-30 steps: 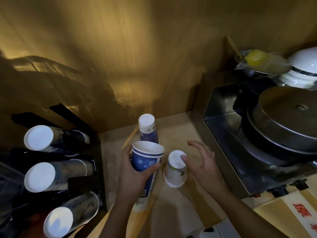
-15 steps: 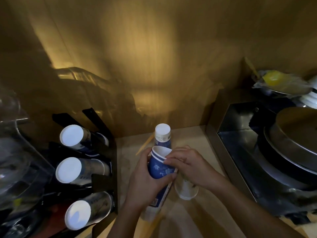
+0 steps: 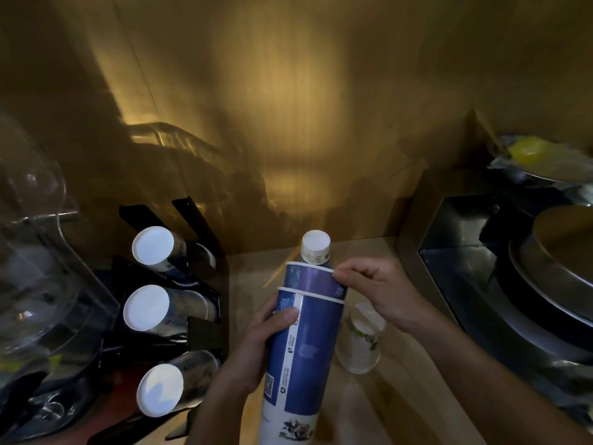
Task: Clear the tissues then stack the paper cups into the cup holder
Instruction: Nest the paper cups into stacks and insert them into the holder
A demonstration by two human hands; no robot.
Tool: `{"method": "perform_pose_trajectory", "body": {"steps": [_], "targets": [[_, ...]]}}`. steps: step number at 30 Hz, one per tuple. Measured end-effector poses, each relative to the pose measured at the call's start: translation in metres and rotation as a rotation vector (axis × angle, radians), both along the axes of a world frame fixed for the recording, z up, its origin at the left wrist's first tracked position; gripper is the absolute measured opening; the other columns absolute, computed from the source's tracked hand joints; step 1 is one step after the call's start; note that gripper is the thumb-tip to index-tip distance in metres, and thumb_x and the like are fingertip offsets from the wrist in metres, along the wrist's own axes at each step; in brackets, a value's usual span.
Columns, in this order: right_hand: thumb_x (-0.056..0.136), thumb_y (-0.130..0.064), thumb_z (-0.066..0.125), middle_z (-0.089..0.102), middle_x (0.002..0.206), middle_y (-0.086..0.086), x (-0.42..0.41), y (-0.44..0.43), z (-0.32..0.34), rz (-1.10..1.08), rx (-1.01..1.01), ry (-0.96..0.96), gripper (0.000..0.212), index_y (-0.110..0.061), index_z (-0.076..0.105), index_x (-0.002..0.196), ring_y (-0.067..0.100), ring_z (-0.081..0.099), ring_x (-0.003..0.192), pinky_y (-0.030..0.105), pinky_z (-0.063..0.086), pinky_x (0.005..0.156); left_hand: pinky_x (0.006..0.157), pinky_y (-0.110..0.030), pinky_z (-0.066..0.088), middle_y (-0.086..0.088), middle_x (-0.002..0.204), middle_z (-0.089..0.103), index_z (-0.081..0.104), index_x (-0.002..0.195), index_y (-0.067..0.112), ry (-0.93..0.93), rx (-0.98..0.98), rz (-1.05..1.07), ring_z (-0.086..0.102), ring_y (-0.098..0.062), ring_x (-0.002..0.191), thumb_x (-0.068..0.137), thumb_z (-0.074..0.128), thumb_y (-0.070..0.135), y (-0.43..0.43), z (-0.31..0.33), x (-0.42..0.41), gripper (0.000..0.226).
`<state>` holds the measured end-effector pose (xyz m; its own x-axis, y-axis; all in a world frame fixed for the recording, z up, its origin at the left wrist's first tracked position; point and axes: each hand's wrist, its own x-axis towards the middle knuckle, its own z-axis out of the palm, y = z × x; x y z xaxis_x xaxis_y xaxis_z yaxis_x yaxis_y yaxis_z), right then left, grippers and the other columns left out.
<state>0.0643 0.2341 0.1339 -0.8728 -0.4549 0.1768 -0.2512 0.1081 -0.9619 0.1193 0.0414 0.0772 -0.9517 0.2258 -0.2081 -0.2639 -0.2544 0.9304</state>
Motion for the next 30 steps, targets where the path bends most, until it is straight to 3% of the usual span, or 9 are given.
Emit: {"method": "perform_pose_trajectory", "body": {"steps": [5, 10, 13, 17, 20, 23, 25, 28, 30], "targets": [[0.08, -0.027, 0.057, 0.071, 0.074, -0.014, 0.003, 0.0, -0.006, 0.02, 0.052, -0.012, 0.013, -0.025, 0.069, 0.075, 0.005, 0.064, 0.074, 0.015, 0.049, 0.067, 0.065, -0.027, 0.057, 0.001, 0.098, 0.074, 0.06, 0.107, 0.042, 0.036, -0.115, 0.034, 0.072, -0.021, 0.086, 0.05, 0.083, 0.048, 0.005, 0.003, 0.001, 0.062], [0.084, -0.029, 0.061, 0.072, 0.084, -0.003, 0.004, -0.009, -0.018, -0.041, 0.241, -0.038, 0.014, -0.021, 0.071, 0.08, 0.008, 0.065, 0.078, 0.032, 0.055, 0.072, 0.062, -0.01, 0.049, 0.032, 0.1, 0.055, 0.037, 0.101, 0.064, 0.211, -0.534, 0.215, 0.06, 0.015, 0.086, 0.051, 0.082, 0.05, 0.021, 0.008, -0.001, 0.069], [0.086, -0.027, 0.06, 0.073, 0.087, 0.003, 0.005, -0.018, -0.02, -0.092, 0.306, 0.046, 0.016, -0.015, 0.072, 0.085, 0.005, 0.064, 0.076, 0.032, 0.053, 0.071, 0.074, -0.01, 0.042, 0.031, 0.105, 0.046, 0.032, 0.115, 0.055, 0.357, -0.8, 0.327, 0.053, 0.011, 0.092, 0.058, 0.082, 0.046, 0.03, 0.004, 0.0, 0.077], [0.086, -0.024, 0.06, 0.071, 0.089, -0.002, 0.005, -0.023, -0.022, -0.101, 0.263, 0.047, 0.013, -0.017, 0.071, 0.088, 0.0, 0.062, 0.081, 0.021, 0.052, 0.07, 0.082, -0.025, 0.048, 0.019, 0.111, 0.045, 0.032, 0.131, 0.037, 0.373, -0.95, 0.411, 0.053, -0.002, 0.099, 0.057, 0.079, 0.051, 0.026, 0.002, -0.002, 0.089], [0.087, -0.018, 0.06, 0.066, 0.098, -0.012, 0.0, -0.021, -0.021, -0.099, 0.154, 0.065, 0.016, -0.029, 0.067, 0.095, -0.007, 0.057, 0.091, 0.005, 0.041, 0.071, 0.07, -0.017, 0.047, 0.028, 0.102, 0.049, 0.026, 0.126, 0.051, 0.252, -0.707, 0.439, 0.058, 0.008, 0.09, 0.054, 0.08, 0.057, 0.021, 0.007, -0.003, 0.09], [0.09, -0.003, 0.05, 0.059, 0.119, -0.011, -0.007, -0.012, -0.018, -0.011, 0.12, 0.136, 0.045, -0.043, 0.058, 0.111, -0.002, 0.051, 0.11, 0.008, 0.04, 0.085, 0.074, -0.036, 0.058, 0.02, 0.104, 0.054, 0.023, 0.129, 0.052, 0.108, -0.495, 0.41, 0.066, -0.008, 0.088, 0.052, 0.072, 0.064, 0.014, 0.011, -0.003, 0.092], [0.088, 0.004, 0.048, 0.045, 0.133, -0.015, -0.01, -0.009, -0.017, 0.078, 0.348, 0.331, 0.065, -0.05, 0.042, 0.124, 0.001, 0.04, 0.121, 0.014, 0.037, 0.094, 0.077, -0.048, 0.059, 0.003, 0.109, 0.064, 0.032, 0.128, 0.045, 0.04, -0.336, 0.369, 0.072, -0.021, 0.085, 0.056, 0.07, 0.062, 0.01, 0.012, -0.004, 0.083], [0.077, -0.004, 0.067, 0.032, 0.144, -0.005, -0.014, -0.012, -0.023, 0.089, 0.683, 0.71, 0.085, -0.047, 0.023, 0.135, 0.003, 0.026, 0.121, 0.024, 0.025, 0.093, 0.086, -0.053, 0.055, -0.006, 0.116, 0.065, 0.044, 0.125, 0.037, -0.013, -0.154, 0.379, 0.071, -0.025, 0.094, 0.068, 0.065, 0.066, 0.004, 0.014, -0.008, 0.067], [0.072, -0.012, 0.073, 0.029, 0.147, 0.001, -0.014, -0.017, -0.028, 0.073, 0.701, 0.721, 0.09, -0.042, 0.019, 0.138, 0.007, 0.024, 0.122, 0.029, 0.022, 0.093, 0.088, -0.052, 0.055, -0.004, 0.123, 0.062, 0.048, 0.123, 0.04, 0.011, -0.178, 0.374, 0.067, -0.023, 0.103, 0.08, 0.051, 0.066, 0.001, 0.016, -0.009, 0.051]]}}
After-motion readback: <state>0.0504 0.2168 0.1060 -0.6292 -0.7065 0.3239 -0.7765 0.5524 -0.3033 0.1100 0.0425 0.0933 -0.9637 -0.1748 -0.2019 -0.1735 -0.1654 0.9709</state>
